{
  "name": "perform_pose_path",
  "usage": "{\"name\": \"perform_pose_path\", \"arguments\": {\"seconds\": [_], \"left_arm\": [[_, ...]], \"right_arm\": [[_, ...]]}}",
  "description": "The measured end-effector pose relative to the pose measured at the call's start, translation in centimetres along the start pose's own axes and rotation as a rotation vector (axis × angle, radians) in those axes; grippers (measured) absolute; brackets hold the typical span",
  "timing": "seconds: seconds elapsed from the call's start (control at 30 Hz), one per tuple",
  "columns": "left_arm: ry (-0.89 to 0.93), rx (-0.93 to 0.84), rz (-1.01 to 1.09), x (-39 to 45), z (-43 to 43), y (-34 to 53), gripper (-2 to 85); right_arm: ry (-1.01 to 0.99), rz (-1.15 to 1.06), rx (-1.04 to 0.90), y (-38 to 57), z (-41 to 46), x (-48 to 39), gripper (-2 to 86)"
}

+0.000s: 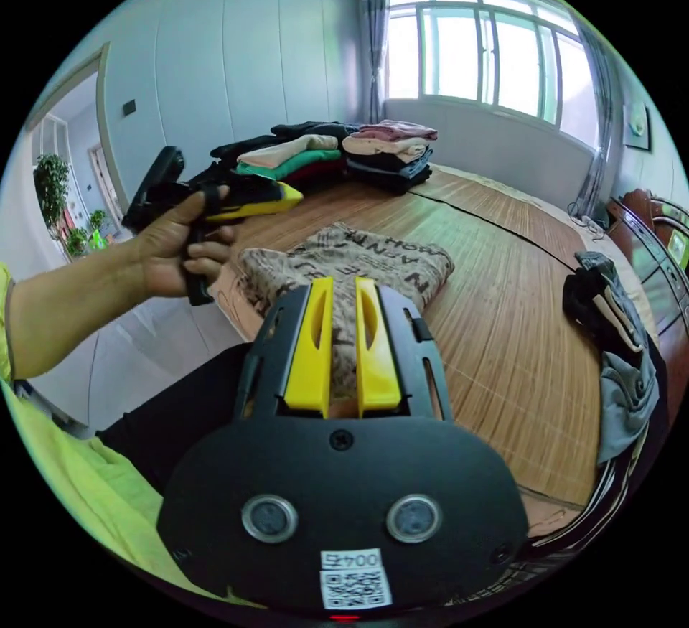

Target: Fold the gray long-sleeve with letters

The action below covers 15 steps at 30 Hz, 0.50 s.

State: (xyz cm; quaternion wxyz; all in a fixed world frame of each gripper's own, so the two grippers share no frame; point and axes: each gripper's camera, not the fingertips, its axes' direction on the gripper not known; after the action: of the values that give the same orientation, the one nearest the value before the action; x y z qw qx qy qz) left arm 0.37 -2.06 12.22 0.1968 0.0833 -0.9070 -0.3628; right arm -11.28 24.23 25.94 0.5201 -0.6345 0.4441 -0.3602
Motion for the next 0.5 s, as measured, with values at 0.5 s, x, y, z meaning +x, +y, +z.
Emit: {"name": "perform_pose_path", "arguments": {"seconds": [0.5], "left_arm": [[-0.114,-0.067,-0.246,-10.9,4.4,5.3,0.8]], "right_arm": [[-0.101,-0.107,-0.225,7.3,9.4,7.7,6.6]]}}
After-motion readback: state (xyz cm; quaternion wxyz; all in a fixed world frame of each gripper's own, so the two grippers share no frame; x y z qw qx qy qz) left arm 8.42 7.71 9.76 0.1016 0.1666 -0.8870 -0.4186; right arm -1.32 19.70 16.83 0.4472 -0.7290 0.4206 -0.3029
